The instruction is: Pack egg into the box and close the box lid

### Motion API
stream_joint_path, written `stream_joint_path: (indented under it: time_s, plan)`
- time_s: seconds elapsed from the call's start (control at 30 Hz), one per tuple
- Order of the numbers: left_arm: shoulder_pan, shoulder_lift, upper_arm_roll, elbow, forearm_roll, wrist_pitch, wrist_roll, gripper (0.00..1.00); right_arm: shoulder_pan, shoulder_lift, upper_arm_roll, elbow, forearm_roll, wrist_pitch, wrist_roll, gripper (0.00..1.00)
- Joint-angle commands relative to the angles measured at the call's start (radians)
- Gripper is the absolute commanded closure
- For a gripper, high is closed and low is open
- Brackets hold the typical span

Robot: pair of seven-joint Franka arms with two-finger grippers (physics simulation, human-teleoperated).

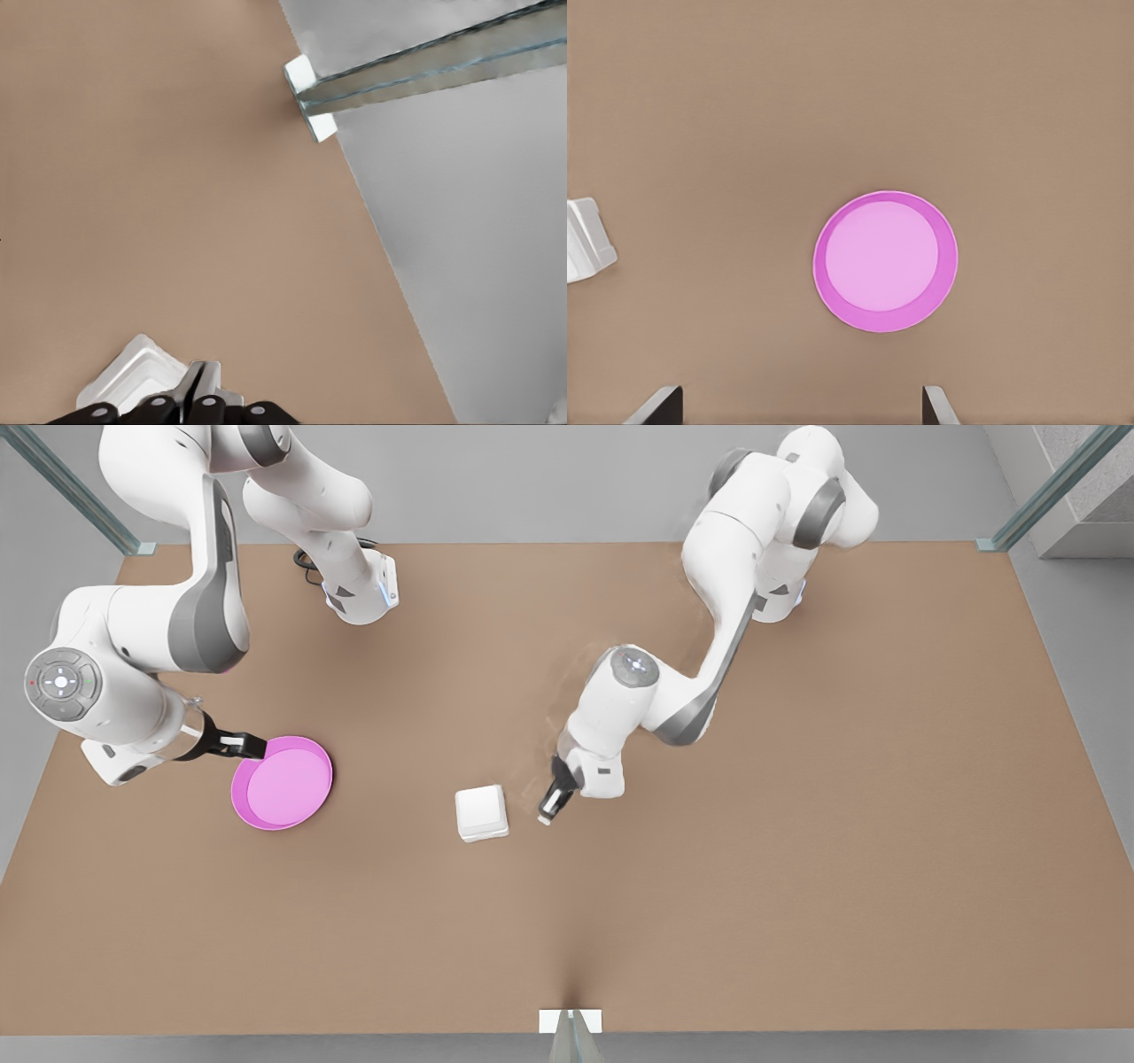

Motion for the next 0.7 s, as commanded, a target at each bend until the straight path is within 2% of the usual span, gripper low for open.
stream_joint_path:
  time_s: [0.0, 0.03, 0.07, 0.1, 0.13, 0.17, 0.2, 0.23, 0.3, 0.67]
  plan:
    - [0.275, -0.041, 0.016, 0.06, 0.018, -0.89, 1.071, 0.0, 0.002, -0.001, 0.0, 0.0, 0.001, -0.009, -0.004, 0.0]
    - [0.289, -0.041, 0.03, 0.06, 0.121, -0.985, 1.524, 0.0, 0.002, 0.0, 0.0, 0.0, 0.0, -0.009, -0.004, 0.0]
    - [0.321, -0.047, 0.07, 0.062, 0.134, -1.074, 1.753, 0.0, 0.004, -0.001, 0.0, 0.0, 0.0, -0.009, -0.004, 0.0]
    - [0.323, -0.176, 0.079, 0.079, 0.208, -1.088, 1.756, 0.0, 0.004, 0.0, 0.0, 0.0, -0.002, -0.009, -0.004, 0.0]
    - [0.328, -0.334, 0.055, 0.015, 0.237, -1.105, 1.773, 0.0, 0.002, 0.0, 0.0, 0.0, -0.003, -0.014, -0.004, 0.0]
    - [0.344, -0.427, 0.033, -0.045, 0.25, -1.103, 1.885, 0.0, 0.005, 0.0, 0.0, 0.0, -0.003, -0.014, -0.004, 0.0]
    - [0.423, -0.444, -0.06, -0.045, 0.263, -1.102, 1.94, 0.0, 0.009, 0.0, 0.002, 0.0, -0.002, -0.014, -0.004, 0.0]
    - [0.433, -0.46, -0.097, -0.065, 0.317, -1.089, 1.969, 0.0, 0.007, 0.0, 0.0, 0.0, -0.002, -0.014, -0.004, 0.0]
    - [0.433, -0.536, -0.108, -0.203, 0.316, -0.985, 1.969, 0.0, 0.009, 0.0, 0.0, 0.0, -0.002, -0.014, -0.004, 0.0]
    - [0.437, -0.519, -0.111, -0.203, 0.314, -0.985, 1.962, 0.0, 0.007, 0.0, 0.002, 0.0, 0.0, -0.014, -0.004, 0.0]
